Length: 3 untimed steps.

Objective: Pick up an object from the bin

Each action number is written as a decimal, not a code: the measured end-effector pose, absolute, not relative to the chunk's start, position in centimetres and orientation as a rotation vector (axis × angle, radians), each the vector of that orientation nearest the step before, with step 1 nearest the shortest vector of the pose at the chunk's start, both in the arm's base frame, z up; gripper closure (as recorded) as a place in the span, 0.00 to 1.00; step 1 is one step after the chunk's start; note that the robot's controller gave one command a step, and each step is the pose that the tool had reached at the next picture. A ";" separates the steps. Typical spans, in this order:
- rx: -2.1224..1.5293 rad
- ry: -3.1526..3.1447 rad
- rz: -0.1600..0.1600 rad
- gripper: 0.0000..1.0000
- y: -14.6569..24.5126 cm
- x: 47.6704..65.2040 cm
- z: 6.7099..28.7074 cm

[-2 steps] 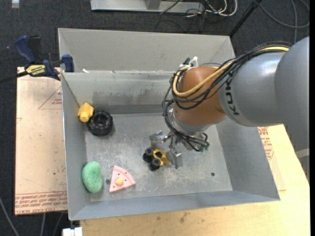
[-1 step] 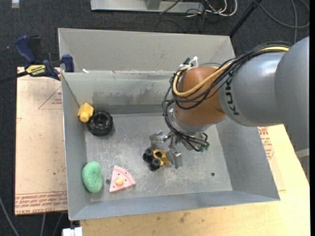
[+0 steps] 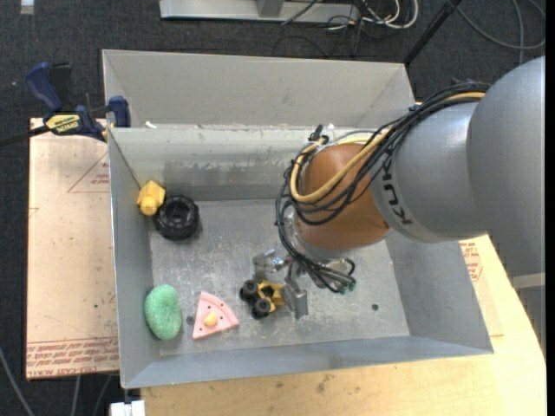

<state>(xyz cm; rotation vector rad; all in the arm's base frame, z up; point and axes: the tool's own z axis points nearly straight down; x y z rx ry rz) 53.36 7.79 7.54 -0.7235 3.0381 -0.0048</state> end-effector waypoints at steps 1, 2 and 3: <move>-0.743 3.058 -0.002 1.00 10.9 54.6 7.4; -0.739 3.033 0.006 1.00 11.6 55.3 7.5; -0.743 3.032 0.002 1.00 11.8 52.0 7.5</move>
Offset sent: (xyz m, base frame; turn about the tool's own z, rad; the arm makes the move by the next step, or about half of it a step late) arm -0.0277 0.0284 -0.0054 -0.0106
